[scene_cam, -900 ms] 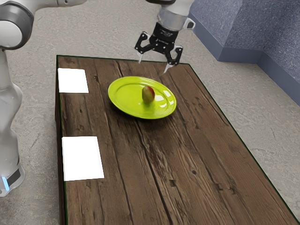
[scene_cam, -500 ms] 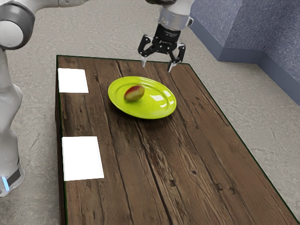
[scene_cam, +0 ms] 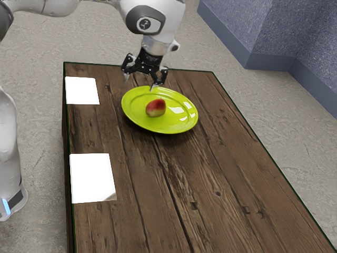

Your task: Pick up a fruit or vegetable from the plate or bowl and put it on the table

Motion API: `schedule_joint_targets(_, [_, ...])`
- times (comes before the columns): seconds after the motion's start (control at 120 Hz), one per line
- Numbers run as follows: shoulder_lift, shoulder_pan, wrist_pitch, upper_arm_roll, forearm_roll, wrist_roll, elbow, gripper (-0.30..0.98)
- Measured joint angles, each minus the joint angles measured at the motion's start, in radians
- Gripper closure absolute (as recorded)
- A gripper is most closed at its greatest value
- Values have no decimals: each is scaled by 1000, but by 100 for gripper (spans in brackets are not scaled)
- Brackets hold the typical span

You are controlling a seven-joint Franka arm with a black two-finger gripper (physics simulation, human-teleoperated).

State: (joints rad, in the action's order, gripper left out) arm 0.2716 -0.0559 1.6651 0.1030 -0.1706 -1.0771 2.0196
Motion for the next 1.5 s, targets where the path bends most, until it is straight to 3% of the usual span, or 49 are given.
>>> schedule_joint_targets(0.175, [-10,2,175,-34,-14,289,45,0])
schedule_joint_targets(0.3, [63,-7,268,-38,-10,458,164,0])
schedule_joint_targets(0.633, [53,-75,398,-33,15,769,213,0])
schedule_joint_targets(1.017, [-18,-127,430,-11,94,949,200,0])
schedule_joint_targets(1.5, [-105,-148,513,-10,108,1033,194,0])
